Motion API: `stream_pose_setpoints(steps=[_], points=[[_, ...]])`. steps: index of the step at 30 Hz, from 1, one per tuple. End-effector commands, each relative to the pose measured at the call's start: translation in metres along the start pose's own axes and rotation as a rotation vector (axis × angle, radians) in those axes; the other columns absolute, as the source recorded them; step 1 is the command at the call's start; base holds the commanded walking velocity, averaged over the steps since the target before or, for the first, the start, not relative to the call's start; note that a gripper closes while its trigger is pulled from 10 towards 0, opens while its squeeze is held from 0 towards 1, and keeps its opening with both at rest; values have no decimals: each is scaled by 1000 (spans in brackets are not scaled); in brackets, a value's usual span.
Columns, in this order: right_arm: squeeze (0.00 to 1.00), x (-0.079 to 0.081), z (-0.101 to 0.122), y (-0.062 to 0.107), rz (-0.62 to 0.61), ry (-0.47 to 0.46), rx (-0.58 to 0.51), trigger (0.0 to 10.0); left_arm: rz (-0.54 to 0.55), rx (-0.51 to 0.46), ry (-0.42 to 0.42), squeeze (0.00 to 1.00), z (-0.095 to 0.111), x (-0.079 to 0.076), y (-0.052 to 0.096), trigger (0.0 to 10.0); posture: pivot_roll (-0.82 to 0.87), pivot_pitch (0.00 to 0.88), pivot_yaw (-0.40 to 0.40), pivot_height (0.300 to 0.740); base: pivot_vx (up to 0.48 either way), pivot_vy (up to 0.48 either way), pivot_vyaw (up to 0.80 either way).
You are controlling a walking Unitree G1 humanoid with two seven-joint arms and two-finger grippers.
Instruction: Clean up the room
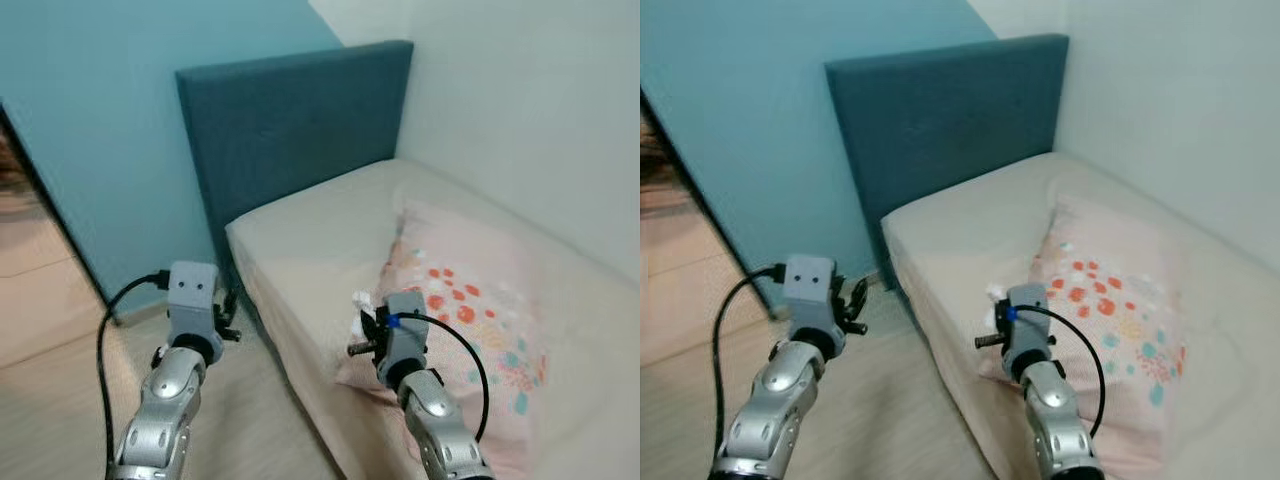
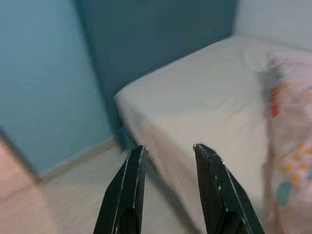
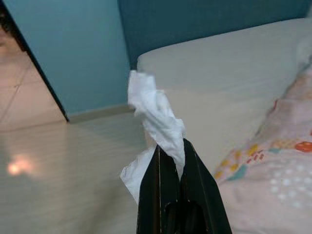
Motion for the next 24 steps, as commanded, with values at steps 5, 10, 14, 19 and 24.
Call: stream_pose_setpoints(steps=[5, 10, 14, 19, 24], points=[[0, -4, -2, 1, -8, -4, 5, 10000, 1, 22, -4, 0, -6, -3, 2, 10000, 57, 0, -35, 740, 0, 0, 800], [0, 0, 1, -3, 11, -5, -4, 10000, 9, 27, 8, 0, -6, -1, 3, 10000, 64, 0, -38, 740, 0, 0, 800], [0, 1, 2, -5, 17, -6, -9, 10000, 7, 25, 4, 0, -5, 0, 2, 10000, 65, 0, -36, 740, 0, 0, 800], [0, 1, 2, -5, 20, -7, -11, 10000, 5, 39, -8, 0, -7, -1, 2, 10000, 64, 0, -34, 740, 0, 0, 800], [0, 1, 2, -5, 23, -8, -10, 10000, 7, 45, -12, 0, -8, -1, 2, 10000, 64, 0, -34, 740, 0, 0, 800]])
Point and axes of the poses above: a point about 5 cm out from each wrist's last joint towards the gripper, its own y axis pointing back from the gripper into the wrist, its own z axis along the axis of the wrist's last joint, x = y × z, the point moved 3 cm from there along -y, pointing out of the wrist towards the gripper, and after that the axes turned 7 degrees about y, right-handed, at the moved point
